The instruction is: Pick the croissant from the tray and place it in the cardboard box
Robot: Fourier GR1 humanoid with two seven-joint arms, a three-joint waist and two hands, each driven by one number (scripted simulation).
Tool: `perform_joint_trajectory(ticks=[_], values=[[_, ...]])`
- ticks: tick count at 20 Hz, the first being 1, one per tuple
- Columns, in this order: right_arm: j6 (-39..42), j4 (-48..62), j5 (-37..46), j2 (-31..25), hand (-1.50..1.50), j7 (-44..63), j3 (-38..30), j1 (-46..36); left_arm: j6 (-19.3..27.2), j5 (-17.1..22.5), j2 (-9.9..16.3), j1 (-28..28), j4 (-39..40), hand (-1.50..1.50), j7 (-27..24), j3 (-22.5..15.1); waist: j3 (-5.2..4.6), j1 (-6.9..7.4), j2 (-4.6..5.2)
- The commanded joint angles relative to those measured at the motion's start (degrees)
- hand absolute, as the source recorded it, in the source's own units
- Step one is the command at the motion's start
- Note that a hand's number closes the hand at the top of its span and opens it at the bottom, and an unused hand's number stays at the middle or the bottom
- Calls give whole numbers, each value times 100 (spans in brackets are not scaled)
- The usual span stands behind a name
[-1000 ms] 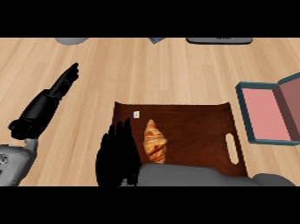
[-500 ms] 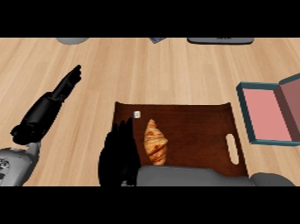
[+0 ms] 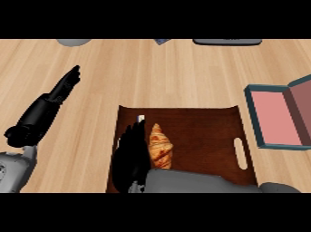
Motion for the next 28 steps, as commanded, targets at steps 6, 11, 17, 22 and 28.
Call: perform_joint_trajectory(ticks=[6, 11, 17, 22, 28], values=[[-35, 477, 622, 100, -150, -41, -232, 415, -324, 28, 11, 261, -125, 0, -183, 320, 2, -5, 7], [-322, 941, 696, 101, -150, -94, -166, 401, -237, -234, -142, 93, -52, 0, -57, 254, 3, 41, 14], [-134, 942, 953, 101, -150, 27, -266, 406, -233, -412, -356, -91, 166, 0, -47, 266, 2, 9, 15], [64, 960, 1589, 102, -150, -550, -686, 921, -407, -428, -421, 244, 6, 0, -147, 384, 3, -54, 6], [-550, 1222, 2134, -324, 150, -2125, -387, 872, -446, -428, -510, -119, -119, 0, 276, 517, 5, -35, 15]])
